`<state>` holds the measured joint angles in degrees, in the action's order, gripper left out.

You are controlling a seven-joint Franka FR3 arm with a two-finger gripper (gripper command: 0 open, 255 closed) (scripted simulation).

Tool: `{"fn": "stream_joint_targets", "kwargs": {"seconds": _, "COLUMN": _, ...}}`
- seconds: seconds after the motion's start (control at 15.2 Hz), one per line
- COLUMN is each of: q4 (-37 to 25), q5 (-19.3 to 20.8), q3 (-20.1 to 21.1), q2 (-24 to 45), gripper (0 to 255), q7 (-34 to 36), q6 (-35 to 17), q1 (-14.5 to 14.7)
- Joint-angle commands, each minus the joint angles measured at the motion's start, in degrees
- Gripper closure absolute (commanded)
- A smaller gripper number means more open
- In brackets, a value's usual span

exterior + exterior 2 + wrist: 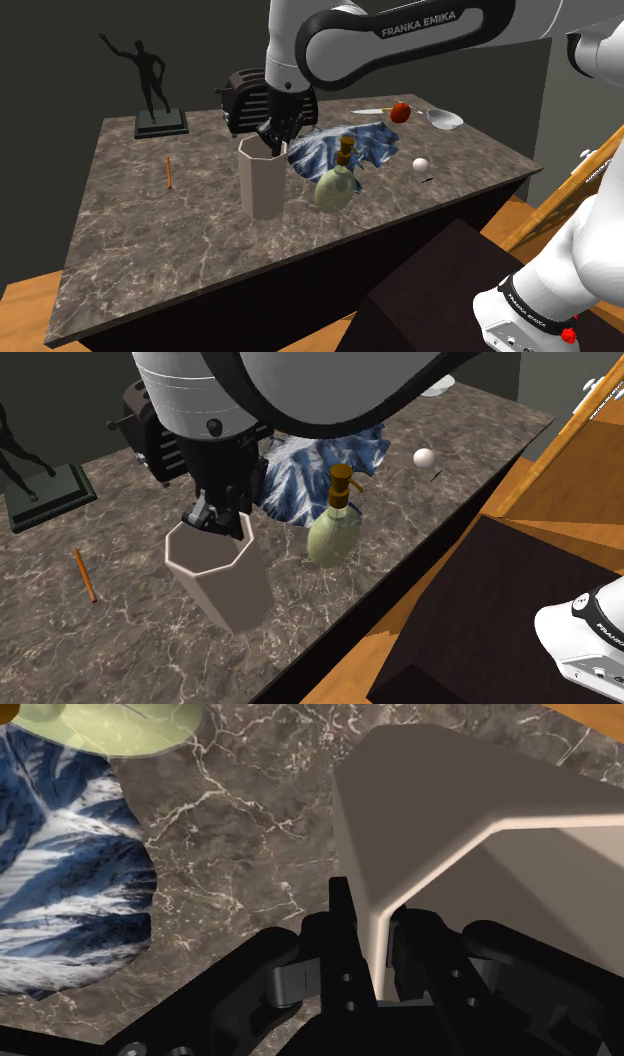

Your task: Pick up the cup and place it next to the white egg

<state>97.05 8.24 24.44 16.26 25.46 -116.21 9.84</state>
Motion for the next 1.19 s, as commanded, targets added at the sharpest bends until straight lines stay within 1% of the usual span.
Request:
{"fn": "stream_joint_targets", "kwargs": {"seconds": 0.0, "q4": -1.2, "q5": -0.3, "q3": 0.1, "q2": -0.5, "gripper": 255, "q7": -0.2, "q6": 1.5, "q1": 0.0}}
{"fn": "stream_joint_targets", "kwargs": {"seconds": 0.59, "q4": -7.0, "q5": -0.9, "q3": 0.4, "q2": -1.3, "gripper": 255, "q7": -0.7, "q6": 8.1, "q1": 0.1}}
{"fn": "stream_joint_targets", "kwargs": {"seconds": 1.12, "q4": -13.4, "q5": -0.9, "q3": 0.6, "q2": -1.1, "gripper": 255, "q7": -0.9, "q6": 14.4, "q1": 0.6}}
